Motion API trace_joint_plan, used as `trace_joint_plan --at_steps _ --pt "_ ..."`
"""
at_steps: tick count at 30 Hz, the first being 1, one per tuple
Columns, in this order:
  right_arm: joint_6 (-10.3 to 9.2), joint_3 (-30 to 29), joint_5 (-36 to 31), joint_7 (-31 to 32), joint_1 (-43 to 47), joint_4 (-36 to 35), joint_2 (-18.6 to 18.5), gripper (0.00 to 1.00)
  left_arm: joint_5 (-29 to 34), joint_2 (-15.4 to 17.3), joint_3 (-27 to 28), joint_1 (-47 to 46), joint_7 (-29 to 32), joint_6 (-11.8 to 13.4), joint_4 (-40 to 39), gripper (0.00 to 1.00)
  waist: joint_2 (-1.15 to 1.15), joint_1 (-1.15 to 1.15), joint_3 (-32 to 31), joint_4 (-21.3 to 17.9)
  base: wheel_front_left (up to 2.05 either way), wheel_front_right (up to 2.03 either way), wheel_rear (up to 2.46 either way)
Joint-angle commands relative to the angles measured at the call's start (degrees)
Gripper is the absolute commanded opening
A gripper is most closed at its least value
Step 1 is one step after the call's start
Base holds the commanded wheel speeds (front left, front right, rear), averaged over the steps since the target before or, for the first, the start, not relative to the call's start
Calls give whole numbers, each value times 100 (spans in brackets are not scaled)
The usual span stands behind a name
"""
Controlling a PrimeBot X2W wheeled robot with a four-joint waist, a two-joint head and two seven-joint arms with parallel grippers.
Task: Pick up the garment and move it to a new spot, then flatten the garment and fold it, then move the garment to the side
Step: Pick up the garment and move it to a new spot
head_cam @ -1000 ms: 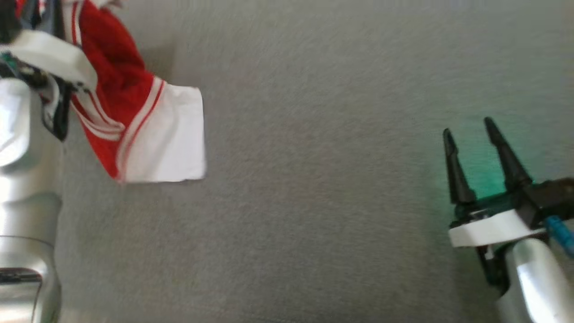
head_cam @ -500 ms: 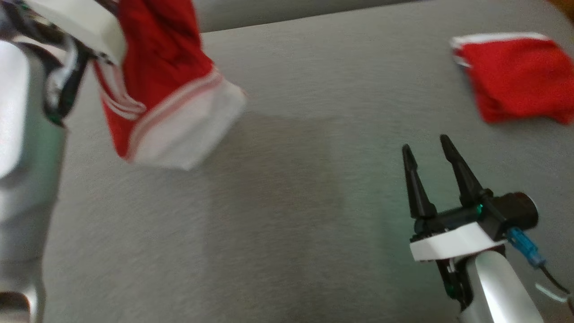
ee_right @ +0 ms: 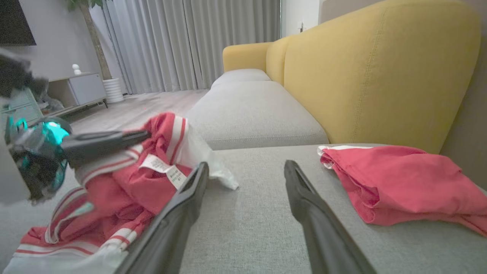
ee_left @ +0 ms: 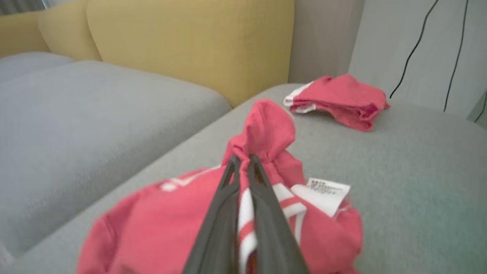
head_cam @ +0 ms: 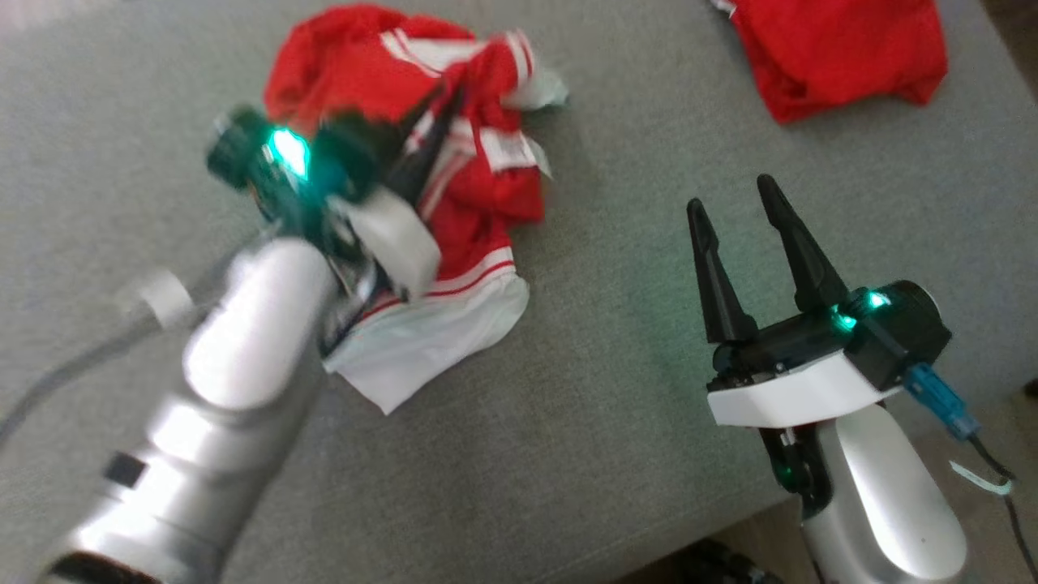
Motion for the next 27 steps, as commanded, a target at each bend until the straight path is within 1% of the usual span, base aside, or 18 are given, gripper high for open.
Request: trace_joint_plan --at_steps 1,2,4,6,8,10,14,18,23,27 --pt "-5 91 61 3 -90 -205 36 100 135 -29 85 -68 -348 99 5 48 0 -2 309 -104 0 0 0" --pt "-5 70 65 3 -80 -205 36 100 217 -134 7 -4 -653 151 170 100 0 -2 323 -58 0 0 0" --pt "-5 19 60 3 -25 -189 36 100 271 -370 -102 126 -1213 210 481 100 0 -2 287 76 0 0 0" --pt "-5 -15 12 3 58 -135 36 100 348 -530 -187 203 -1686 294 726 100 0 -2 177 233 0 0 0" --pt "-5 -76 -45 3 141 -73 36 100 398 -636 -183 269 -1919 460 848 100 0 -2 18 415 0 0 0" --pt "-5 -137 -106 3 217 -20 36 100 445 -700 -147 379 -2010 637 815 100 0 -2 -195 626 0 0 0" --pt "-5 -276 -214 3 395 84 36 100 370 -757 215 958 -2033 948 159 100 0 -2 -684 1059 0 0 0" --pt "-5 -387 -298 3 654 229 36 100 418 -645 574 1899 -2035 1154 -475 100 0 -2 -1239 1413 0 0 0" --pt "-5 -448 -307 2 1007 350 37 100 465 -491 1258 3217 -2035 1485 -1284 100 0 -2 -1815 1658 0 0 0" --pt "-5 -489 -292 2 1270 356 37 100 530 -484 1744 4204 -2036 1594 -1906 100 0 -2 -2076 1802 0 0 0"
